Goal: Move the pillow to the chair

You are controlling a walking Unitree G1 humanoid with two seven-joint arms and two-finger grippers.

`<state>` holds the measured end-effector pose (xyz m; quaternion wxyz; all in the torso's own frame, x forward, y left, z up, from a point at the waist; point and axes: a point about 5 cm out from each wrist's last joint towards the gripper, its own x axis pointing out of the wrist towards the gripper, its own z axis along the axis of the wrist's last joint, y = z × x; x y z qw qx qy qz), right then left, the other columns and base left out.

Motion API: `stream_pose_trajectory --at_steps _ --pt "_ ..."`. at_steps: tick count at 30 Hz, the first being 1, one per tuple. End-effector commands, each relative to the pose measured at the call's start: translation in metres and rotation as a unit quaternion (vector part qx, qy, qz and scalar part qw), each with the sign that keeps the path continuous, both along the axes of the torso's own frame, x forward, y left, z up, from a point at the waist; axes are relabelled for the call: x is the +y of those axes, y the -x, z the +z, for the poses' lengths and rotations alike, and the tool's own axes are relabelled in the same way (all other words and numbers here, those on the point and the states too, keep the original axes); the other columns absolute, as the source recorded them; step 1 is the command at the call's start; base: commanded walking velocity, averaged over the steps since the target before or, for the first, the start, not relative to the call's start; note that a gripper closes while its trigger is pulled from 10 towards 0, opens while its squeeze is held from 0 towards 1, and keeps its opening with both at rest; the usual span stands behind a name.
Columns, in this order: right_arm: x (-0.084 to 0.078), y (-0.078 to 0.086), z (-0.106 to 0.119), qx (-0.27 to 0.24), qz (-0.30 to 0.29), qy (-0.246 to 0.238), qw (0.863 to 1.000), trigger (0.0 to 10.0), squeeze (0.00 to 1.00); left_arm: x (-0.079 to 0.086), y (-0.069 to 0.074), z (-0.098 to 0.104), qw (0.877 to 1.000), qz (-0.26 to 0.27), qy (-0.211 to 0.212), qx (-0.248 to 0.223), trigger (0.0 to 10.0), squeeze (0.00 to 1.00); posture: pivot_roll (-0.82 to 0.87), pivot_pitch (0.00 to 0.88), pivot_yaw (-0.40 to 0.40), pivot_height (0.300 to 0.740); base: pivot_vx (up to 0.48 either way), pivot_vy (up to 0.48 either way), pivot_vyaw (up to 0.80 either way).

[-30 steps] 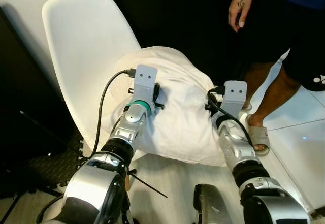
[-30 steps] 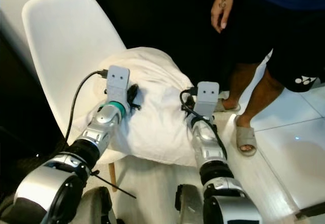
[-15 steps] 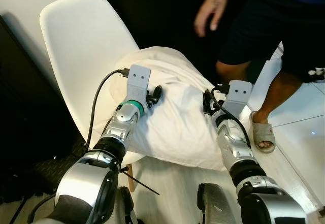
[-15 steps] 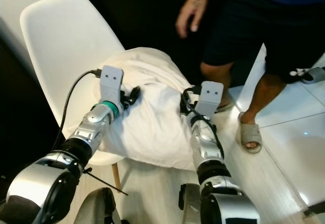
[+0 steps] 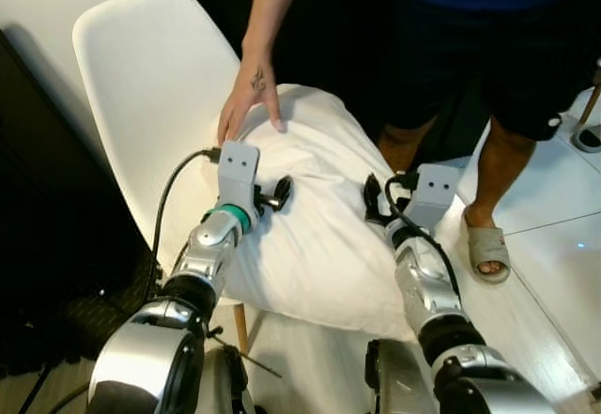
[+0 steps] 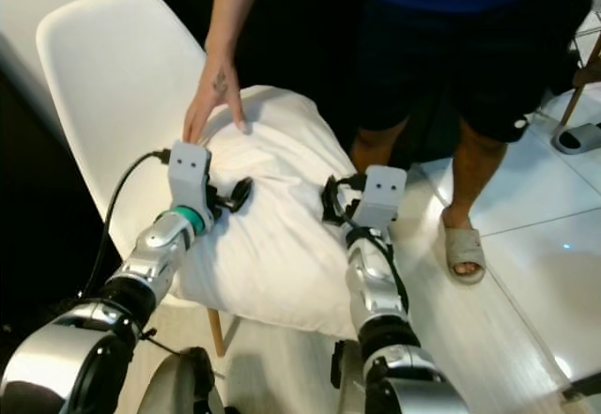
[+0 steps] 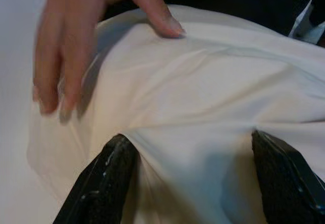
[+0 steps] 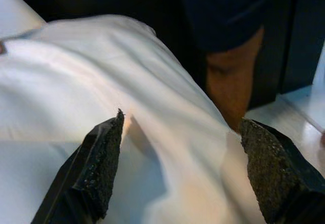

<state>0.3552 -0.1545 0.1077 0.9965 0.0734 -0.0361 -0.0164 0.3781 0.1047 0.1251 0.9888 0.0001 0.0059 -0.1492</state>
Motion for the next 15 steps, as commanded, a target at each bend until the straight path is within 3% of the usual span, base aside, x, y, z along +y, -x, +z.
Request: stream_pose_trajectory --at_steps 1,7,14,15 --pt "0.004 0.004 -0.005 0.004 0.005 0.001 1.0 10.0 1.0 0.006 0.001 0.001 1.0 0.009 0.007 -0.011 10.0 1.0 -0.05 0.0 0.152 0.582 0.0 0.0 0.0" --pt "-0.007 0.023 -0.021 0.003 -0.016 -0.018 1.0 10.0 1.0 0.01 0.014 -0.014 0.999 0.028 0.017 -0.023 10.0 1.0 -0.03 0.0 0.123 0.582 0.0 0.0 0.0" --pt "-0.006 0.031 -0.024 0.0 -0.007 -0.019 1.0 10.0 1.0 0.014 0.019 -0.014 0.998 0.035 0.031 -0.039 10.0 1.0 -0.04 0.001 0.119 0.582 0.0 0.0 0.0" --pt "0.0 0.034 -0.022 -0.006 0.012 0.002 1.0 10.0 1.0 0.016 0.022 -0.012 0.998 0.036 0.043 -0.043 10.0 1.0 -0.05 0.002 0.117 0.582 0.0 0.0 0.0"
